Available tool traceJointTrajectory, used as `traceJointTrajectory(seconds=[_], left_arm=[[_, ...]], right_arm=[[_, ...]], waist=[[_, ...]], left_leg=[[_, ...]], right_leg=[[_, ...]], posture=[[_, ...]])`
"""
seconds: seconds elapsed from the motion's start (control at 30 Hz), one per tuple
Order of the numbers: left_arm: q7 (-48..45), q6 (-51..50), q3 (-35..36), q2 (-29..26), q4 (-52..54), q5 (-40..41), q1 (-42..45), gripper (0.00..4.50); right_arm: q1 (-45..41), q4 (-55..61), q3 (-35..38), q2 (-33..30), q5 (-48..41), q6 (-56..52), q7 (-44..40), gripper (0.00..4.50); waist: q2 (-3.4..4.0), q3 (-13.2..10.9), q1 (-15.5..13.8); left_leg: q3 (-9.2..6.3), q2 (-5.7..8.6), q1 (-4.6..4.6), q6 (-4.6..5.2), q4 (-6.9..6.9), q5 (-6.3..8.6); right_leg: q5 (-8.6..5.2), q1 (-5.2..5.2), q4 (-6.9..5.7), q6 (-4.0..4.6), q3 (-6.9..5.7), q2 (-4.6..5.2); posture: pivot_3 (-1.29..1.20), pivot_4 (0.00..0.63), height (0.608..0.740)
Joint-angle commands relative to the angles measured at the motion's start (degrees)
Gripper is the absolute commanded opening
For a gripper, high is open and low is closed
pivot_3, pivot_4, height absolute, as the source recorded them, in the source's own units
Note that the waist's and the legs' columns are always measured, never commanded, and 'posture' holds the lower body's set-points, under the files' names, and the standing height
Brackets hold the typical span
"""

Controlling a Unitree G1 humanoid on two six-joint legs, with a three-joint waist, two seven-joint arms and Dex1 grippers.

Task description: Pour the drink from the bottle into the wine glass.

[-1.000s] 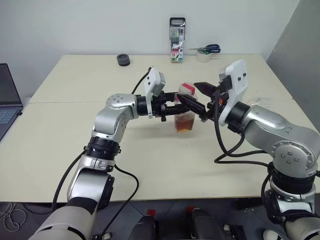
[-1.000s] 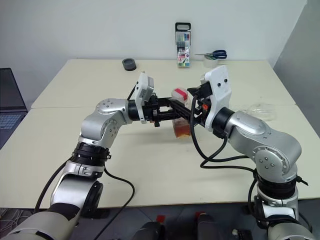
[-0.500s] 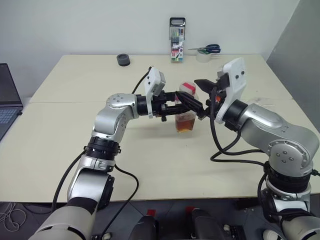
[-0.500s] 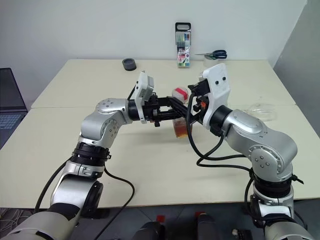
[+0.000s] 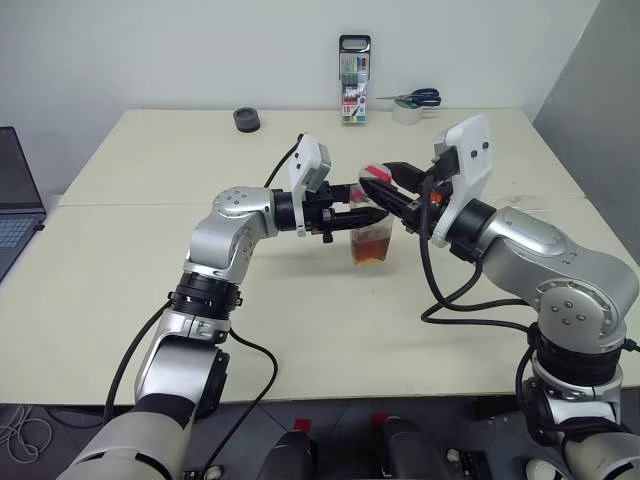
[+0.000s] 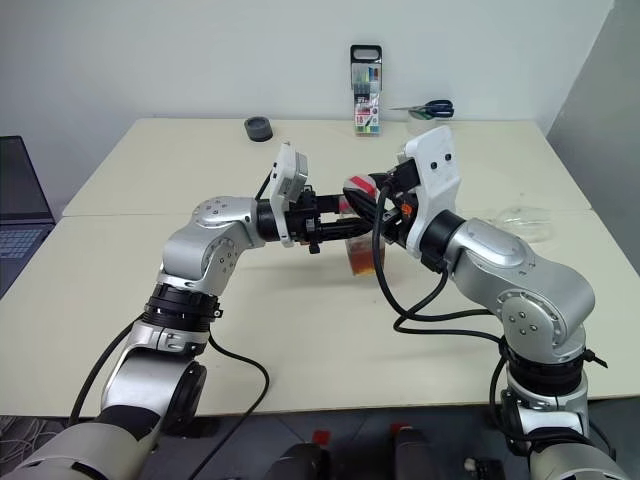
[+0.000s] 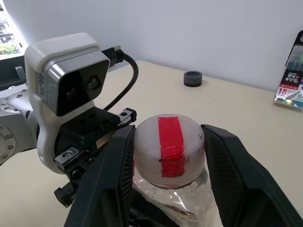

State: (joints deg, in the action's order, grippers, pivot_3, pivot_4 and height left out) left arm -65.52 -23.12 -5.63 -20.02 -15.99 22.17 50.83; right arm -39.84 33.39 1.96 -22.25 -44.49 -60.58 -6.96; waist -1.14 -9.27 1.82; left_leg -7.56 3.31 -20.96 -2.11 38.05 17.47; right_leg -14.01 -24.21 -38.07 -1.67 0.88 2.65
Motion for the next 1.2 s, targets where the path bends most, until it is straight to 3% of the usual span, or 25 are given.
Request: traceJointTrajectory(seconds=[0.03,0.2,0.37,0.57,0.63,0.9,1.2], left_arm=[[-0.26,0.23,1.06,-0.28,2.44,1.06,1.75,1.97],[-2.73,-1.87,0.28,-0.87,6.18,2.63,1.73,1.97],[-5.75,-6.74,-0.04,-2.05,11.45,6.03,2.99,1.97],[-6.40,-7.83,-0.16,-2.42,12.22,6.63,3.57,1.97],[-5.87,-7.66,0.16,-2.44,11.96,6.50,3.59,1.97],[-4.40,-5.85,1.09,-2.84,9.91,5.50,3.01,1.97],[-2.54,-4.23,1.17,-2.26,7.81,4.96,2.75,1.97]], right_arm=[[-1.11,0.68,0.76,-1.14,-0.96,1.69,-3.78,1.82],[-3.45,-3.33,2.56,-7.93,-4.69,5.37,-20.75,1.82],[-9.19,-15.28,0.07,-15.85,-3.21,10.37,-40.80,1.82],[-11.73,-22.54,-3.36,-17.25,1.22,14.88,-49.62,1.82],[-11.33,-22.62,-2.09,-16.71,0.11,13.39,-48.52,1.82],[-2.86,-14.78,5.81,-19.65,-4.86,6.52,-42.22,4.48],[1.98,-0.87,12.09,-12.75,-10.60,1.38,-19.75,4.48]], waist=[[0.00,0.00,0.00],[0.02,-0.02,0.00],[0.07,-0.05,0.08],[0.07,-0.06,0.07],[0.07,-0.06,-0.02],[0.08,-0.07,-0.29],[0.08,-0.07,-0.17]], left_leg=[[0.00,0.00,0.00,0.00,0.00,0.00],[0.00,0.01,-0.01,0.00,0.00,0.00],[0.01,-0.03,0.03,0.14,-0.01,0.08],[0.02,-0.08,0.04,0.17,0.01,0.10],[0.01,-0.06,0.01,0.04,0.01,0.02],[-0.01,0.02,-0.08,0.02,0.03,0.01],[0.00,0.00,-0.04,0.02,0.01,0.01]], right_leg=[[0.00,0.00,0.00,0.00,0.00,0.00],[0.00,0.01,0.03,0.00,-0.02,-0.04],[0.00,0.08,0.06,-0.01,-0.03,-0.30],[0.00,0.07,0.04,0.00,-0.01,-0.32],[0.00,0.06,0.06,0.00,-0.01,-0.29],[0.00,0.02,0.09,-0.01,-0.03,0.08],[0.00,0.00,0.04,-0.01,0.00,0.08]], posture=[[0.00,0.150,0.740],[0.00,0.150,0.740],[0.00,0.150,0.740],[0.00,0.150,0.740],[0.00,0.150,0.740],[0.00,0.150,0.740],[0.00,0.150,0.740]])
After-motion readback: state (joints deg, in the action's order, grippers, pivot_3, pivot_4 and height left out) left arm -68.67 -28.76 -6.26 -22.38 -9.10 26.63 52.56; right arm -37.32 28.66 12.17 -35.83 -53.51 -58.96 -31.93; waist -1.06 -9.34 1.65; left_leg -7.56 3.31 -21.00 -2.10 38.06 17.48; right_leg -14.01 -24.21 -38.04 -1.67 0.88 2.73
